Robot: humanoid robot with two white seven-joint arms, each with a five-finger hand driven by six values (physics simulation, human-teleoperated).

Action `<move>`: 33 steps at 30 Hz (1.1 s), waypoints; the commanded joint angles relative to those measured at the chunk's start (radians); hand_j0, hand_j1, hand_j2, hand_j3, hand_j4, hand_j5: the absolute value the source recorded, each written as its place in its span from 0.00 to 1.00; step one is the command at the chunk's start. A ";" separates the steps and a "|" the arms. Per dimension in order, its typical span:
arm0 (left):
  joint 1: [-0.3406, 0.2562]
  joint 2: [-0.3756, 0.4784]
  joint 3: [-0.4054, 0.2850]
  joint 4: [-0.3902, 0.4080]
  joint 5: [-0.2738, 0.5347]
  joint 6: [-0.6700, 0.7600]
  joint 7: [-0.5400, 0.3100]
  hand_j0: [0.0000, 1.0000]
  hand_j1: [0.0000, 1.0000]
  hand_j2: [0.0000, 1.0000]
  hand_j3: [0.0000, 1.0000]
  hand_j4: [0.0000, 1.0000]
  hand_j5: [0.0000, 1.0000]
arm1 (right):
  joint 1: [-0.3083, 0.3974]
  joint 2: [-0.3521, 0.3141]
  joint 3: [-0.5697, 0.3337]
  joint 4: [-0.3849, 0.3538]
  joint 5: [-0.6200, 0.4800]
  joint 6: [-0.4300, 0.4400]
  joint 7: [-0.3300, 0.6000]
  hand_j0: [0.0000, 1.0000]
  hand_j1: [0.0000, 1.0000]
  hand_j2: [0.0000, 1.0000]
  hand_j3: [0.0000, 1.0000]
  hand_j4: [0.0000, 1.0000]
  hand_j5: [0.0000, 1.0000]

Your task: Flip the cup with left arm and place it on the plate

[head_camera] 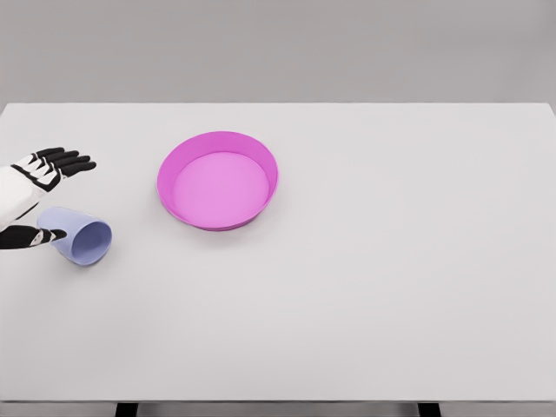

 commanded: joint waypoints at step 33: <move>-0.025 0.325 -0.191 0.048 -0.022 0.000 0.000 1.00 1.00 1.00 1.00 1.00 1.00 | 0.011 0.000 0.001 -0.002 -0.001 0.002 -0.001 1.00 1.00 1.00 1.00 1.00 1.00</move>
